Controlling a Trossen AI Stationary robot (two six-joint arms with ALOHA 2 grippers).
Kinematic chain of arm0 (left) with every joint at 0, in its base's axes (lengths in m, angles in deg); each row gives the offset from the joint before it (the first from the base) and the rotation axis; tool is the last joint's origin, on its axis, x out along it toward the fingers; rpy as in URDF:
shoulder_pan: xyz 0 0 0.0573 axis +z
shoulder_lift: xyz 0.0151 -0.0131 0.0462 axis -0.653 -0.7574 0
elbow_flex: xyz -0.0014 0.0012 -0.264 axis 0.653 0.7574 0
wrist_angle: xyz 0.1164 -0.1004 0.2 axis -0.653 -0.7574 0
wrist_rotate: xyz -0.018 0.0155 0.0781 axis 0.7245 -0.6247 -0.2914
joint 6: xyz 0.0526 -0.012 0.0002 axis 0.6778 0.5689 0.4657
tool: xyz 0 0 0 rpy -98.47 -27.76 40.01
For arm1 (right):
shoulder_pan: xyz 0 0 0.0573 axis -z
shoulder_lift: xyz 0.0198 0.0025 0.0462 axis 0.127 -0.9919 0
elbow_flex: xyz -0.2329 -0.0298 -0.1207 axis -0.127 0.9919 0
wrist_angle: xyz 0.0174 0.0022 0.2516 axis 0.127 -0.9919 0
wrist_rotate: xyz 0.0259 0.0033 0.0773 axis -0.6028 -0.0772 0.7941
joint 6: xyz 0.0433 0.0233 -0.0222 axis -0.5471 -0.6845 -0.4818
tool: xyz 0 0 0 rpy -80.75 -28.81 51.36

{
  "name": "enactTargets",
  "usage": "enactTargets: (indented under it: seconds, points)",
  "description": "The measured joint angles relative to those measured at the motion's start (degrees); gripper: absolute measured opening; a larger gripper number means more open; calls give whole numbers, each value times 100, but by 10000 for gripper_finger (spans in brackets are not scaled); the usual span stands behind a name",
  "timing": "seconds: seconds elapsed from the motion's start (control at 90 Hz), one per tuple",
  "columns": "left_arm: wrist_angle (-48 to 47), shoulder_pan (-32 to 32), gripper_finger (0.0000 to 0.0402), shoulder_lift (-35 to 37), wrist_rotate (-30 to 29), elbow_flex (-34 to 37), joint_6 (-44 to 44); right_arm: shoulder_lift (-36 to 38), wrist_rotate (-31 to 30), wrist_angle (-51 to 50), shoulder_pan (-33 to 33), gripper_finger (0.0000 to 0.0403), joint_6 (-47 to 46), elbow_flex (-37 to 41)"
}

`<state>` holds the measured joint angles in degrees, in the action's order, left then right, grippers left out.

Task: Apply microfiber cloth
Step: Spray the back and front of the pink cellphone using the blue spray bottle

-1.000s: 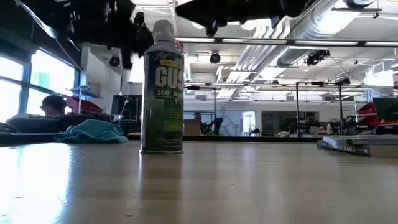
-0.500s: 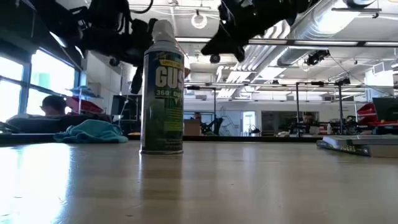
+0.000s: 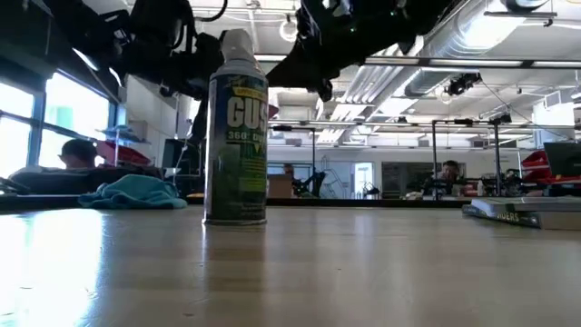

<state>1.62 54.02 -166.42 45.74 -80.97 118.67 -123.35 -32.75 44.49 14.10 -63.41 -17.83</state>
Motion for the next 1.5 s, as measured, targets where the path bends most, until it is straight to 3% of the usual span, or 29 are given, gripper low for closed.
enactTargets:
  seconds: [0.344, 0.544, 0.622, 0.767, 1.022, 1.5]
  points:
    - [38, -23, 12, 0, -40, 0, -24, -40, -3, 387, 150, 0, -59, -2]
    - [61, -24, 12, -56, -122, -2, 662, 195, 80, -274, 633, 1, -679, -1]
    - [119, -37, 12, -114, -236, -2, 861, 445, 432, -403, 1020, 10, -921, -4]
    - [477, -116, 12, -208, -190, -2, 886, 478, 1670, -375, 1752, 58, -1605, -11]
    - [1063, -293, 12, -354, -79, -4, 1129, 33, 2440, 420, 2138, 148, -2524, -1]
    - [1030, -472, 12, -360, 326, 2, 1139, -506, 3192, 1387, 2127, 129, -3699, -7]
